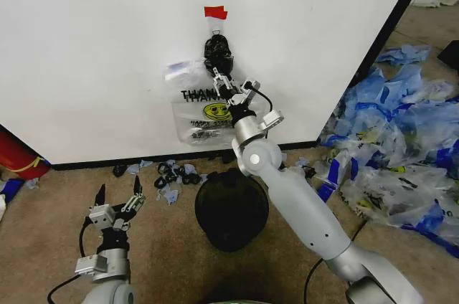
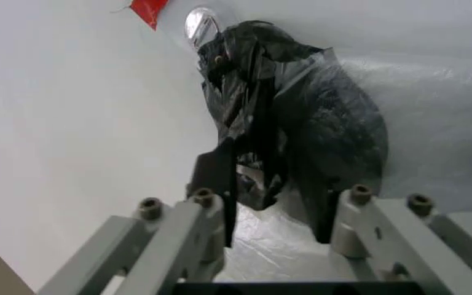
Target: Pick up the garbage bag from the wall and place it over the trash bin.
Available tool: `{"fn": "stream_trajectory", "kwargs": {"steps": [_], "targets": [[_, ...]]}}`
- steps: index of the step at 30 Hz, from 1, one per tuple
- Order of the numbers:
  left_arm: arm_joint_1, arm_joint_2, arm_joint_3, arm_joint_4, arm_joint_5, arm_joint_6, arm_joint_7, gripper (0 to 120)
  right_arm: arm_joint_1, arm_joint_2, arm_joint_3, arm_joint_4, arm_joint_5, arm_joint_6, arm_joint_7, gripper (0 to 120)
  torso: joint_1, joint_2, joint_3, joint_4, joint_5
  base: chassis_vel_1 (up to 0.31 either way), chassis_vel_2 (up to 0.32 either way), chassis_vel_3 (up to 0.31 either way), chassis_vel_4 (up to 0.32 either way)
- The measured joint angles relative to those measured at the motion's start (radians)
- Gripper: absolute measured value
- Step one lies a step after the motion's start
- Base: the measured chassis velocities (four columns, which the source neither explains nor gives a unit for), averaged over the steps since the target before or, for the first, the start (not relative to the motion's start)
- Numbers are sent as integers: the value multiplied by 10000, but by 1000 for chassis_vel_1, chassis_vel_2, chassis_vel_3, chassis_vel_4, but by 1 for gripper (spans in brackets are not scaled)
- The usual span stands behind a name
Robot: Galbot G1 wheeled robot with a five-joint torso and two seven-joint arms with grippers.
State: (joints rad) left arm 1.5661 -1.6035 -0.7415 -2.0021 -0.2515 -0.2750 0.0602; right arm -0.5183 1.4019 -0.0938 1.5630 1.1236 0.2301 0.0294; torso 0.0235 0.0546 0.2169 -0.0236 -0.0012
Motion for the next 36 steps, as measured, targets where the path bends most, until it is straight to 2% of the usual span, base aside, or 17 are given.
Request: {"fn": "stream_trajectory", "kwargs": {"steps": [2,6,13,20,31,36], "targets": [[6,-4,0,0,1,-12,0,99,1,9,9,-21,-1,8,-11,16,0,0,0,0,0,0,0,0,0],[12,-38,16,0,10,-48,9,99,1,33,16,-120,-4,50,-89,0,0,0,0,0,0,0,0,0,0],[21,-45,28,31,66,-131,17,99,-50,26,5,-184,19,151,-236,0,0,0,0,1,0,0,0,0,0],[-20,-47,25,70,75,-134,18,99,-406,-369,-8,398,102,157,-263,0,0,0,0,1,0,0,0,0,0],[-216,-47,94,197,77,-129,13,99,-2025,-1932,168,2440,161,154,-366,0,0,2,-1,-1,0,0,0,0,0],[-267,-46,147,248,77,-127,12,99,-2898,-2374,215,3188,24,209,-456,0,-1,2,-1,0,1,0,0,0,0]]}}
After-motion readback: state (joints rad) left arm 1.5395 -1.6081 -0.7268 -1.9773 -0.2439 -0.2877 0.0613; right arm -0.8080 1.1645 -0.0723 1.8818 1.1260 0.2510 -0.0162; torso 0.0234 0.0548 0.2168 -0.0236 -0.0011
